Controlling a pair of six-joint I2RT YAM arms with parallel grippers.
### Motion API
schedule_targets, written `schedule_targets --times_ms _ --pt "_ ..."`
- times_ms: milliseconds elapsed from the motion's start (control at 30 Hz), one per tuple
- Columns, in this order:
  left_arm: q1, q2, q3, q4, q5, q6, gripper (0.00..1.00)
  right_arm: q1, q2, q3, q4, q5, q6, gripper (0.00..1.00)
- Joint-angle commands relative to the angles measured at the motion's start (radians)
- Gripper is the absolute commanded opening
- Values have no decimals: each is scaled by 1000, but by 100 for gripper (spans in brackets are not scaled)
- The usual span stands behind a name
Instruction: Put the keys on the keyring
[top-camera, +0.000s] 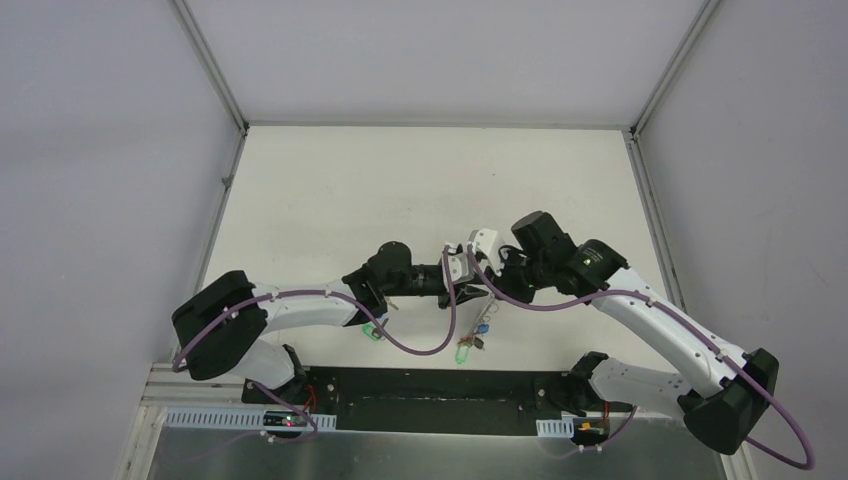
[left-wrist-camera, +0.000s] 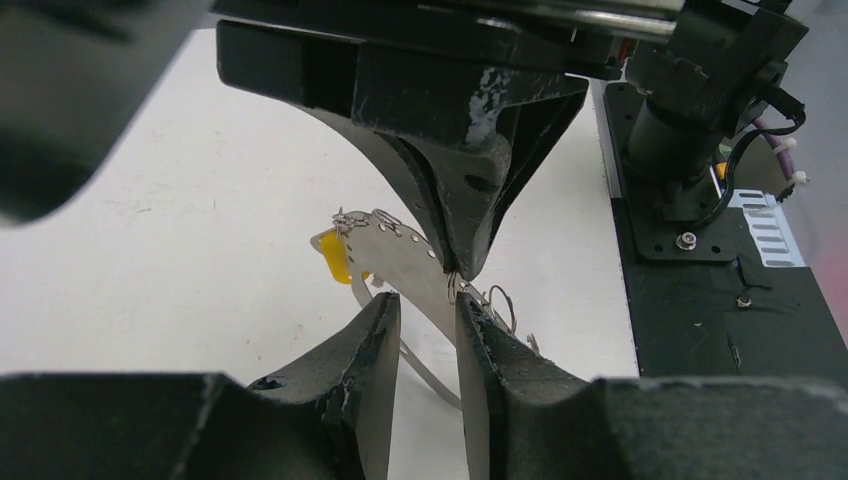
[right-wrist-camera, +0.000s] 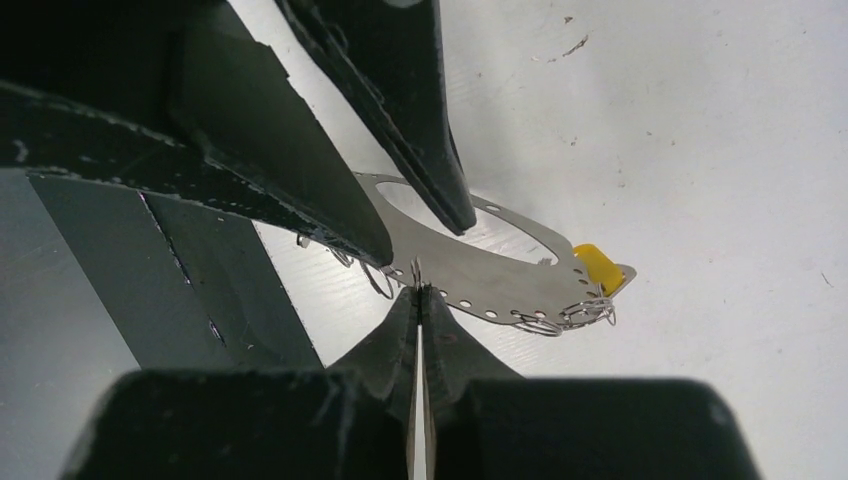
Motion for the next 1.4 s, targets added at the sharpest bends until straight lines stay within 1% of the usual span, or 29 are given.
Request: schedule_targets --times_ms 0,200,367,433,500,567,733,800,867,1000,1167,1267,1367 --pt "-12 59 20 21 54 -8 27 21 -17 16 47 -27 -29 0" --pt "-13 104 46 30 102 -5 22 21 -29 13 45 -24 -29 0" --pt "-12 125 52 32 116 2 22 21 -33 15 47 -28 -29 0" --pt "-12 123 20 93 86 -10 21 21 -38 11 50 -31 -29 0" --pt "-11 115 -33 216 29 -29 24 21 -48 1 59 -32 -29 0" --pt "-11 103 -70 265 -4 -35 28 21 -61 -20 80 -34 -31 0" --pt "-3 60 -96 231 -13 -47 32 21 -87 -56 122 -49 -32 0" --pt "16 50 -95 207 34 -62 31 21 -91 -61 134 -51 -34 0" --pt "40 49 -106 219 70 -89 30 21 -93 -64 146 -56 -35 0" --pt "67 71 -130 340 128 -138 29 21 -89 -64 157 -63 -37 0" --pt "68 109 -117 419 212 -139 27 20 -84 -63 158 -71 -39 0" --pt "68 124 -106 442 238 -171 25 21 -84 -62 157 -73 -37 0" --pt "67 131 -92 439 252 -178 20 21 -84 -61 158 -74 -35 0"
